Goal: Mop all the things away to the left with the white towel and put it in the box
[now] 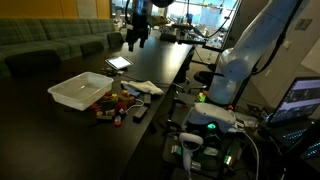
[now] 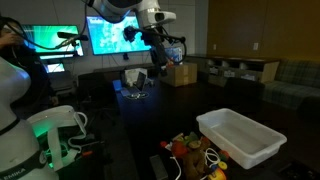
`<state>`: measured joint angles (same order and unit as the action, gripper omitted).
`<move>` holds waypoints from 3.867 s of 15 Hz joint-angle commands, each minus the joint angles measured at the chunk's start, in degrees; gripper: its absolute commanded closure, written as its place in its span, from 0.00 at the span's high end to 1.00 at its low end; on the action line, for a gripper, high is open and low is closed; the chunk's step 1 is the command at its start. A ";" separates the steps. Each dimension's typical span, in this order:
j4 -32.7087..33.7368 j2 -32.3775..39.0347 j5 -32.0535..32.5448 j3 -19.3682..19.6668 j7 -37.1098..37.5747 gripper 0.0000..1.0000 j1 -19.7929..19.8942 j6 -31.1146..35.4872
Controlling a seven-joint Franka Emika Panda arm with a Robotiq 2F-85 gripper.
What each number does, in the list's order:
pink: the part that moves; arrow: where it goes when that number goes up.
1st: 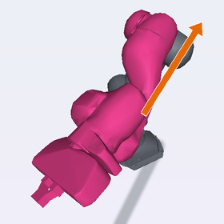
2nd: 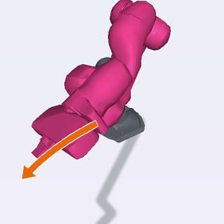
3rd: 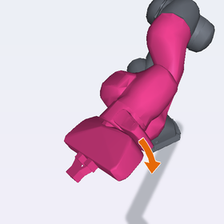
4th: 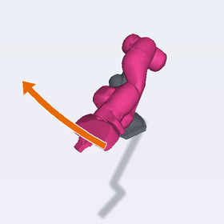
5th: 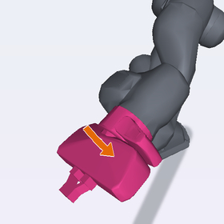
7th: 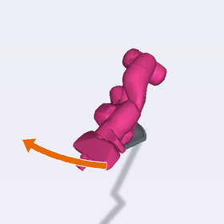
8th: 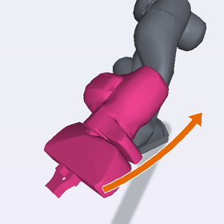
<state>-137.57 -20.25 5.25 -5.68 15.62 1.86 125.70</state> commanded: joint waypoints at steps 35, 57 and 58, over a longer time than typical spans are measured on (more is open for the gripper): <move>40.53 76.14 -11.07 10.85 -32.42 1.00 23.70 29.15; 25.79 63.87 -5.34 18.28 -27.91 0.06 20.64 22.30; 23.94 62.93 -5.30 18.14 -28.17 0.06 20.71 22.10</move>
<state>-106.39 47.50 -2.02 11.13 -14.29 24.34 147.72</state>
